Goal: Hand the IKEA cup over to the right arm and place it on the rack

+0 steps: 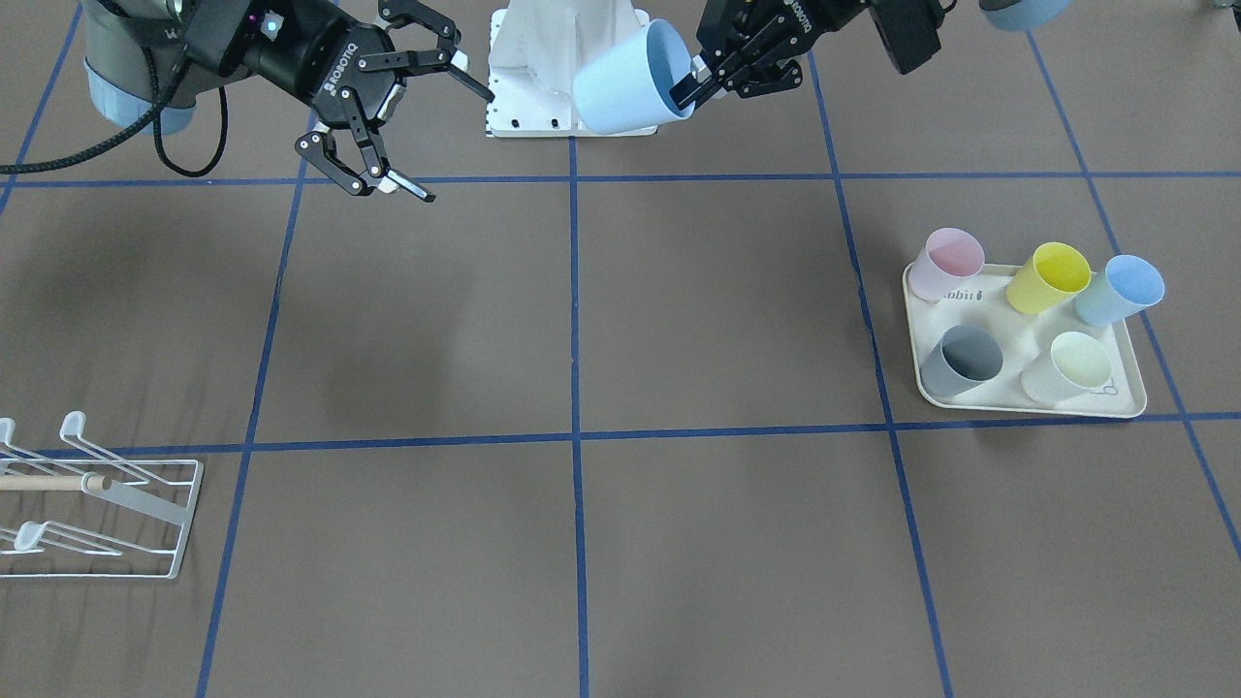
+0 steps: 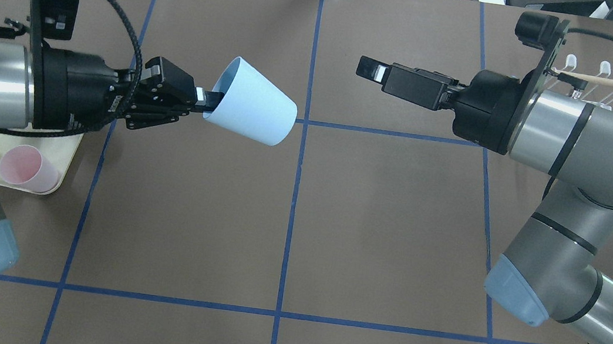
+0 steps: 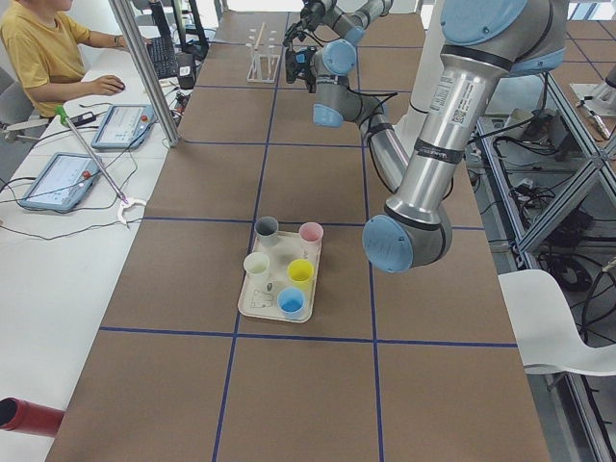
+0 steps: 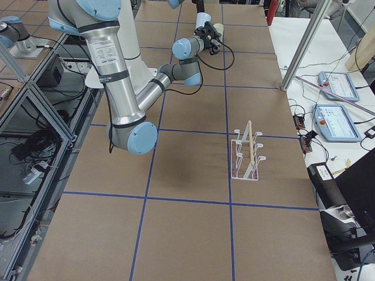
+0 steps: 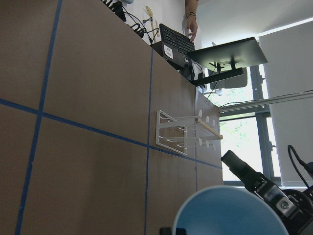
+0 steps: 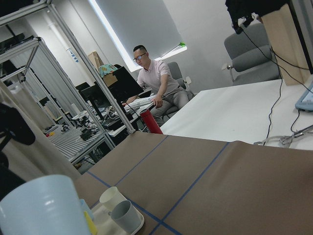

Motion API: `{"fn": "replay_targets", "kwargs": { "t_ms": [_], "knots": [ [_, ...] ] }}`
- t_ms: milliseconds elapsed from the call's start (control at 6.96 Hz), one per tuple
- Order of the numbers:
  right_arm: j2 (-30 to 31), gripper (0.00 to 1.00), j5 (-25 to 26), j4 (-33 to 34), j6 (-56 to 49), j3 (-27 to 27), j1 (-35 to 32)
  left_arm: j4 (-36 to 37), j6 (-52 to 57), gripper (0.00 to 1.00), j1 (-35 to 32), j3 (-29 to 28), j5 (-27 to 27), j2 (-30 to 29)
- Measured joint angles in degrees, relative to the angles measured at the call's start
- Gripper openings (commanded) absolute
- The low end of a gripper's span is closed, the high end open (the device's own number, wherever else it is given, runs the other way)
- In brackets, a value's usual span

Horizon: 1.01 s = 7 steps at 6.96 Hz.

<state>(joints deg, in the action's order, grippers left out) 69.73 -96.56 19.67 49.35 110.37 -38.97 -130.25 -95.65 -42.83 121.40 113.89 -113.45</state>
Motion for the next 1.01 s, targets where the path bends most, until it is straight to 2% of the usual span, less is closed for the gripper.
{"fn": "replay_targets", "kwargs": {
  "t_ms": [287,718,1006],
  "knots": [
    [0.8,0.98,3.2,-3.29,-9.62,-0.84,0.46,12.8,2.35,0.0,-1.52,-0.02,1.19,-6.44],
    [-0.03,0.98,-6.13,-5.12,-23.79,-2.46,2.14,21.36,8.13,0.0,-3.96,-0.35,6.39,-9.77],
    [-0.24,0.98,-7.18,-5.39,-27.75,-2.47,4.79,24.49,11.45,0.0,-4.63,-0.1,9.17,-10.02]
  ]
}}
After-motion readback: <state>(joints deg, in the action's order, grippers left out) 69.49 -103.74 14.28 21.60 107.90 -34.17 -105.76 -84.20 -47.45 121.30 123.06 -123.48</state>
